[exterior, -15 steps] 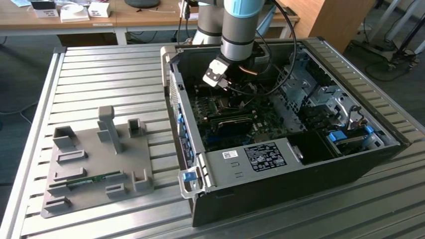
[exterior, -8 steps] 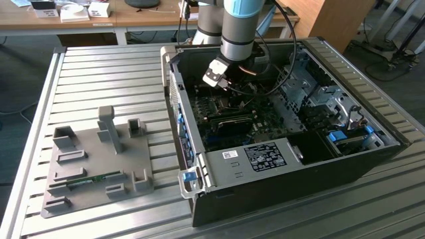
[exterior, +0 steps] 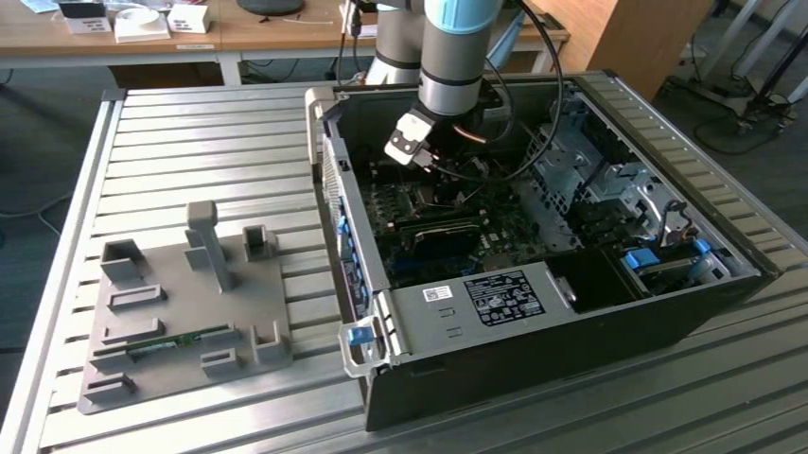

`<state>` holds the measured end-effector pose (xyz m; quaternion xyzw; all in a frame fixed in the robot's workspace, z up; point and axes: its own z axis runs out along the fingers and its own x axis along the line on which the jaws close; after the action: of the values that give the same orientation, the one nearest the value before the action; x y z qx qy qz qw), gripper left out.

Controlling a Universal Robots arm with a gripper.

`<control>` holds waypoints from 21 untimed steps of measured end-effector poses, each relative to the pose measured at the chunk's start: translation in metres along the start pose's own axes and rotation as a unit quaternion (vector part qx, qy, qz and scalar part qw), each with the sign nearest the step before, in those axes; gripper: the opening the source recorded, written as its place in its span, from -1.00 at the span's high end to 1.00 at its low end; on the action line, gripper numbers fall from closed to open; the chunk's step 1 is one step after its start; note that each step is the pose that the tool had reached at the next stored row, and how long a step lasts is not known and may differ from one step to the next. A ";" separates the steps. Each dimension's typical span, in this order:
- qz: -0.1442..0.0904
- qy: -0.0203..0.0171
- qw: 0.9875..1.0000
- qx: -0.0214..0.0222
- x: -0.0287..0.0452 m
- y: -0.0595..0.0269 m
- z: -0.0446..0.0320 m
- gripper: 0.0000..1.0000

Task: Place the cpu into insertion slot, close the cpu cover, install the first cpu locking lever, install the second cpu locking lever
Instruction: 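Place the cpu into insertion slot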

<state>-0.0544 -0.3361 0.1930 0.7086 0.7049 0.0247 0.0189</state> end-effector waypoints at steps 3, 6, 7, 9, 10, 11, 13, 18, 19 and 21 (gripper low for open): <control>0.000 0.000 1.000 0.000 0.0000 0.0000 0.0000 -0.08; 0.000 0.000 1.000 0.003 0.0000 0.0000 0.0001 -0.08; 0.000 0.000 1.000 0.004 0.0000 0.0001 0.0001 -0.08; 0.000 0.000 1.000 0.006 0.0000 0.0000 0.0001 -0.08; 0.000 0.000 1.000 0.006 0.0000 0.0000 0.0000 -0.08; 0.000 0.000 1.000 0.006 0.0000 0.0000 0.0000 -0.08; 0.000 0.000 1.000 0.006 0.0000 -0.0001 0.0000 -0.08; 0.000 0.000 1.000 0.006 0.0000 0.0000 0.0000 -0.08; 0.000 0.000 1.000 0.007 0.0000 -0.0001 0.0000 -0.08; 0.000 0.000 1.000 0.007 0.0000 -0.0001 0.0000 -0.08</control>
<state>-0.0545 -0.3361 0.1930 0.7087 0.7050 0.0200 0.0142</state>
